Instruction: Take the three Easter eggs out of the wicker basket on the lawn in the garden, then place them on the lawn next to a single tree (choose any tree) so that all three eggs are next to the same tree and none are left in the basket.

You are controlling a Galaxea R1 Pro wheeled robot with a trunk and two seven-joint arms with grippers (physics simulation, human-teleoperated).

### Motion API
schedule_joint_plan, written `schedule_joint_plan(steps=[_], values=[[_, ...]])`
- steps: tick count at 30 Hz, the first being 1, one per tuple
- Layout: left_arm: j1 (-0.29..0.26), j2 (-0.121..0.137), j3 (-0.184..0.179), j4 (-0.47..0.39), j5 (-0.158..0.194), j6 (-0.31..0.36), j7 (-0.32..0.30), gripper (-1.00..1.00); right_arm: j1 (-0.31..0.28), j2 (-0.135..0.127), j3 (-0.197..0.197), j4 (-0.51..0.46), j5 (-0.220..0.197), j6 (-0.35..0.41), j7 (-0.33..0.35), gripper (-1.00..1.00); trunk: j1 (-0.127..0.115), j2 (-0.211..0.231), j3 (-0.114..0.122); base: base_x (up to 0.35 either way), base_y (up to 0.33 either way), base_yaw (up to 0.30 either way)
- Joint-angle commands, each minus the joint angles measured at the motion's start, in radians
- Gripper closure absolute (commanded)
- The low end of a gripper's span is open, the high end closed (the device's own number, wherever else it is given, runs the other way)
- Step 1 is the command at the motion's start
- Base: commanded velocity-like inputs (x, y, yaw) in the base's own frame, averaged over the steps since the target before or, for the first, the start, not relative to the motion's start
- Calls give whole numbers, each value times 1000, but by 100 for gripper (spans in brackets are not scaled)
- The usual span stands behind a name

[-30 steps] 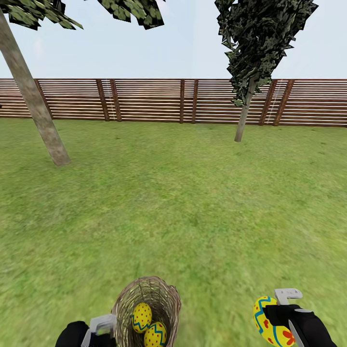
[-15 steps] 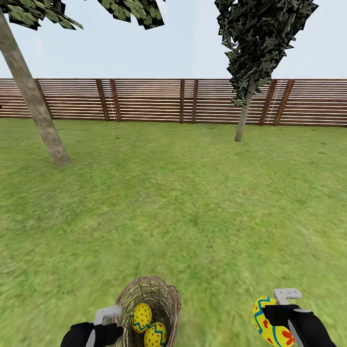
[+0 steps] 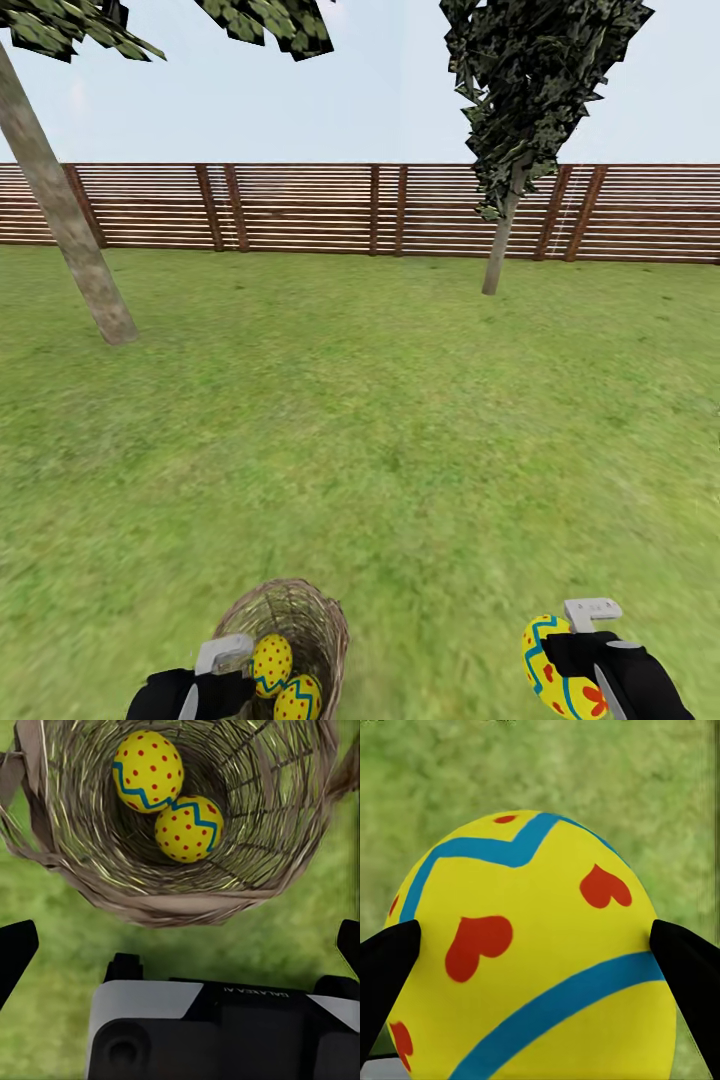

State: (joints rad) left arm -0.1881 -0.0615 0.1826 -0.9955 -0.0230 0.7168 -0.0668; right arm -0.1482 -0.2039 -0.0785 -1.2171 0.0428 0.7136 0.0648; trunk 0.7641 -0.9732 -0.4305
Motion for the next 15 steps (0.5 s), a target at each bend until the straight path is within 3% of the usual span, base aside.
schedule_joint_plan(steps=[1,8,10,11,13,15], values=[[-1,-1,5,-2,-3,6,-6,-100,-1,0,-1,-1,5,4,7,100,0,-1,-1,75,-332,0],[-1,8,4,-9,-3,13,-9,-100,-1,0,0,-1,5,4,6,100,0,-1,-1,91,-332,0],[-1,25,11,-10,-3,19,-13,-100,-1,0,-1,-1,5,4,7,100,0,-1,-1,154,-326,0],[-1,68,13,-8,-3,27,-35,-100,-1,-1,-1,-1,5,4,7,100,0,-1,-1,198,-304,0],[-1,186,15,-8,-5,67,-220,-100,-1,0,-1,-1,5,4,7,100,0,-1,-1,226,-285,0],[-1,231,13,-11,-9,82,-305,-100,-1,0,-1,-1,5,4,7,100,0,-1,-1,237,-276,0]])
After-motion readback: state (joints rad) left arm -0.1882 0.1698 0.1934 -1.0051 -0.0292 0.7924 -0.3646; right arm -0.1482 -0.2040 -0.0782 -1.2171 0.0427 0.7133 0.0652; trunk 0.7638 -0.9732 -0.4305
